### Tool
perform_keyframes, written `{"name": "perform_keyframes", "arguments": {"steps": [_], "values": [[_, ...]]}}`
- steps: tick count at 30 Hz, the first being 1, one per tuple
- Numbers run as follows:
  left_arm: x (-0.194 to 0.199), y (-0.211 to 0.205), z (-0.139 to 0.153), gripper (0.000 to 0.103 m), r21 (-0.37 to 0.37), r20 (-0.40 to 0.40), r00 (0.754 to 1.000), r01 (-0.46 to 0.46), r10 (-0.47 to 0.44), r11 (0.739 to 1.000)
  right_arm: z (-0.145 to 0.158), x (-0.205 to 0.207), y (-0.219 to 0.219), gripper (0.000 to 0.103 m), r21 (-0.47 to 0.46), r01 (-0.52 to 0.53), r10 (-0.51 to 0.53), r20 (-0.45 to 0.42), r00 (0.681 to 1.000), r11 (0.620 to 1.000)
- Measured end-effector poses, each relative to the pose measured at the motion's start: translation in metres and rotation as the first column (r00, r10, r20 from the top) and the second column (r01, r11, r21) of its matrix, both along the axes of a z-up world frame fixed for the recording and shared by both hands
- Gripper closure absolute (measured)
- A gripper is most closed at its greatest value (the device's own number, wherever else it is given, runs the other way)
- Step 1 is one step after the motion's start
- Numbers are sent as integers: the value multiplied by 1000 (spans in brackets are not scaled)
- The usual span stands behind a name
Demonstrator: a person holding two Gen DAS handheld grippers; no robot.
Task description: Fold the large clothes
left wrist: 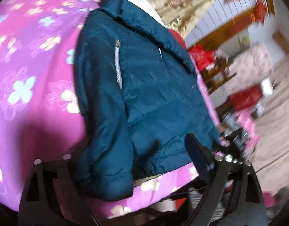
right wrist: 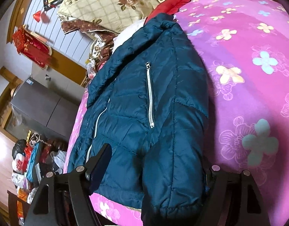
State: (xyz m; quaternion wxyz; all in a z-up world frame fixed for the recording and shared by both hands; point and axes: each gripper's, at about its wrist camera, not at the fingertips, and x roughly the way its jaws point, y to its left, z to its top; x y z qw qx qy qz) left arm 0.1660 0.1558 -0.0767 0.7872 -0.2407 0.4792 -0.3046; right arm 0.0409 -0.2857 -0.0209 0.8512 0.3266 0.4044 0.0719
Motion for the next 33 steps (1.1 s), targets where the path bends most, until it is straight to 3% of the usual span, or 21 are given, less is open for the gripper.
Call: {"name": "perform_keyframes", "arguments": {"steps": [3,7,9,11,16,21,24,25,26,33], "values": [[4,-14,-4,8,83,8,1000,5,-5,997,0,1,2,26,-5,5,-5,4,1000,1000],[6,-12,-9,8,73,-12,999,-32,33,997,0,-1,3,26,-14,19,-19,9,1000,1000],[6,-10,-9,18,96,-21,998,-58,60,994,0,0,4,26,-15,27,-27,7,1000,1000],[6,-11,-8,39,151,-21,996,-77,81,985,0,0,4,26,-19,31,-31,5,1000,999],[4,-6,-11,65,223,-23,991,-125,134,967,3,0,14,26,-89,25,-25,7,1000,996],[1,-12,-9,71,298,-5,987,-151,160,943,6,3,33,29,-240,0,-3,-11,1000,971],[-2,-25,-6,72,385,34,987,-158,158,909,7,6,44,47,-342,-14,-5,-53,999,940],[-4,-28,-4,77,406,45,987,-161,157,899,6,6,43,59,-347,-19,-3,-64,998,938],[-4,-30,-3,80,416,50,986,-165,159,894,5,7,41,64,-337,-21,-4,-75,997,941],[-6,-19,18,89,388,72,970,-242,232,889,9,0,26,78,-248,11,-27,-62,998,969]]}}
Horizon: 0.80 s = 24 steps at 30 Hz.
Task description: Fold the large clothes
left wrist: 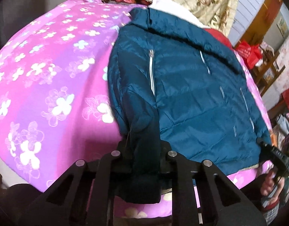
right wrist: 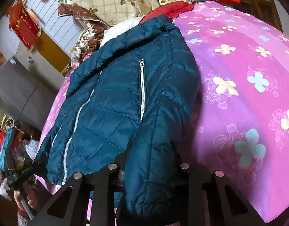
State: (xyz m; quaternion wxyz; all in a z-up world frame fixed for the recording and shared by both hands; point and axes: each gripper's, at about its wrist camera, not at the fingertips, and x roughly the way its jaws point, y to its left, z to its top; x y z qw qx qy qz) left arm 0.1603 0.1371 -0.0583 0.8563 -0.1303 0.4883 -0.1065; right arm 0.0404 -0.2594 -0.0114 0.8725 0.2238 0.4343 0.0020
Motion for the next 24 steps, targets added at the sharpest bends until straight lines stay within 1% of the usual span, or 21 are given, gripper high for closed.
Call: {"name": "perform_keyframes", "arguments": {"steps": [4,9,18,24], "values": [[-4,0,17,91,4,38,999,-18,18,1000,8,-3,3,80,0,1,-1,17,1000,1000],[-8,-1,30,95,12,66,998,-17,16,1000,17,-8,5,82,7,-3,3,39,999,1000],[-13,5,45,95,-17,87,996,-23,24,1000,30,-15,4,83,23,-16,15,59,998,1000],[-22,9,59,95,-38,106,994,-8,12,999,45,-19,1,84,27,-32,30,82,996,999]]}}
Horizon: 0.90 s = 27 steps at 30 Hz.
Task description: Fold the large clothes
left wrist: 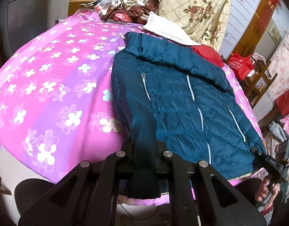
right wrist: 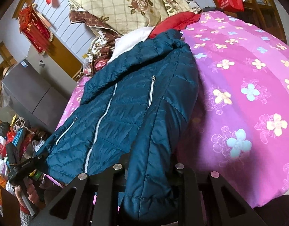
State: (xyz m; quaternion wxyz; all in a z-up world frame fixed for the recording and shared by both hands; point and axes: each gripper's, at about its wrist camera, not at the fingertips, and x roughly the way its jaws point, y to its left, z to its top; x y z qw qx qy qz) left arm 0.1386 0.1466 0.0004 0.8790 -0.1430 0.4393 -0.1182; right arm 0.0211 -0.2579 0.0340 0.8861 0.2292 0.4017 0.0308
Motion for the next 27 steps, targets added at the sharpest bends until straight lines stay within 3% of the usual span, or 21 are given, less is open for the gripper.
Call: {"name": "perform_keyframes", "arguments": {"steps": [13,19,27], "values": [[-25,-3,38,95,-13,77,996,45,-44,999,35,-10,-4,84,-23,-47,49,55,997,999],[-37,-5,57,95,-18,115,991,72,-70,997,53,-16,-14,84,21,-57,55,101,993,998],[-24,-9,67,95,-7,149,986,72,-70,997,57,-8,-21,84,34,-57,53,113,992,998]]}}
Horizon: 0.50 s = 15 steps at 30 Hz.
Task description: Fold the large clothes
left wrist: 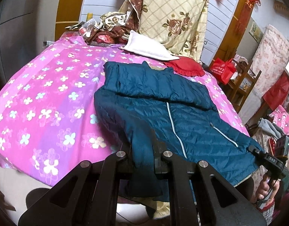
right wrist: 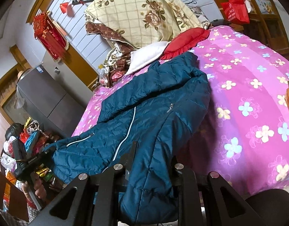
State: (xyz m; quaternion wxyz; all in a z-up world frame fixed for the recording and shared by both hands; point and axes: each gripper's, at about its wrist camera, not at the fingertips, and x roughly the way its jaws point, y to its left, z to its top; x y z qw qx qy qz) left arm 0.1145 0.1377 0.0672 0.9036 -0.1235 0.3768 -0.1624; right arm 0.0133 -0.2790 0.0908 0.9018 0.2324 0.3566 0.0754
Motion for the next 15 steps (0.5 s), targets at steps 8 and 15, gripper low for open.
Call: {"name": "perform_keyframes", "arguments": {"steps": [8,15], "values": [[28,-2,6,95,4,32,999,-20,20,1000,18,22,3,84,-31,-1,2,40,999,1000],[46,-7,11,95,20,48,999,-24,23,1000,27,42,10,84,-65,-17,20,57,998,998]]}}
